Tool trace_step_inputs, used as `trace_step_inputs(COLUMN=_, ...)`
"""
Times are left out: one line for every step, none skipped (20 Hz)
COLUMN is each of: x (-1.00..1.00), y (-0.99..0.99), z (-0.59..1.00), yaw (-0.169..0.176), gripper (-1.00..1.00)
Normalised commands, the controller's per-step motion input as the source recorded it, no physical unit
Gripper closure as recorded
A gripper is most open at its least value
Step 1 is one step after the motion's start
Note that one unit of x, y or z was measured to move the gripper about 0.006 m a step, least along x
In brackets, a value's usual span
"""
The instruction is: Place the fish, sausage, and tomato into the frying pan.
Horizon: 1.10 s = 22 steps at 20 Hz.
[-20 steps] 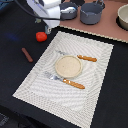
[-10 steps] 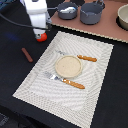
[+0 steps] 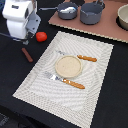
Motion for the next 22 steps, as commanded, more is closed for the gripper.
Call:
trace_step_inputs(x=-0.04, y=-0.42, z=-0.17, yaw=-0.212, gripper=-1.00)
trace_step_inputs(x=0.00, y=-0.38, z=-0.15, yaw=-0.199, gripper=-1.00)
trace_step_inputs(x=-0.01, y=-0.19, z=-0.17, yaw=-0.164, gripper=-1.00)
trace_step_inputs(x=0.00, y=0.00, z=-0.20, yaw=-0.120, gripper=-1.00)
trace_step_inputs(x=0.04, y=0.05, z=-0.21, yaw=-0.073, gripper=-1.00)
trace_step_inputs(x=0.13, y=0.15, z=-0.24, yaw=-0.058, gripper=-1.00)
trace_step_inputs(x=0.17, y=0.11, z=-0.26, yaw=-0.061, gripper=-1.00)
trace_step_inputs(x=0.19, y=0.00, z=-0.30, yaw=-0.080, gripper=-1.00)
trace_step_inputs(x=0.22, y=0.00, z=-0.32, yaw=-0.115, gripper=-1.00)
trace_step_inputs(x=0.13, y=0.00, z=-0.35, yaw=-0.130, gripper=-1.00)
trace_step_inputs(x=0.03, y=-0.03, z=-0.38, yaw=-0.138, gripper=-1.00)
trace_step_inputs(x=0.05, y=-0.04, z=-0.38, yaw=-0.164, gripper=-1.00)
trace_step_inputs(x=0.00, y=-0.11, z=-0.38, yaw=-0.168, gripper=-1.00)
trace_step_inputs(x=0.00, y=-0.11, z=-0.37, yaw=-0.160, gripper=-1.00)
trace_step_inputs(x=0.00, y=-0.08, z=-0.37, yaw=-0.153, gripper=-1.00)
trace_step_inputs(x=0.00, y=-0.06, z=-0.33, yaw=-0.156, gripper=-1.00)
trace_step_inputs(x=0.00, y=-0.09, z=-0.34, yaw=-0.153, gripper=-1.00)
trace_step_inputs(x=0.00, y=0.00, z=-0.30, yaw=-0.136, gripper=-1.00)
trace_step_inputs(x=0.00, y=0.00, z=-0.29, yaw=-0.105, gripper=-1.00)
trace_step_inputs(x=0.00, y=0.00, z=-0.30, yaw=-0.069, gripper=-1.00)
trace_step_inputs(x=-0.02, y=0.00, z=-0.32, yaw=-0.047, gripper=-1.00)
trace_step_inputs(x=-0.08, y=0.00, z=-0.36, yaw=-0.039, gripper=-1.00)
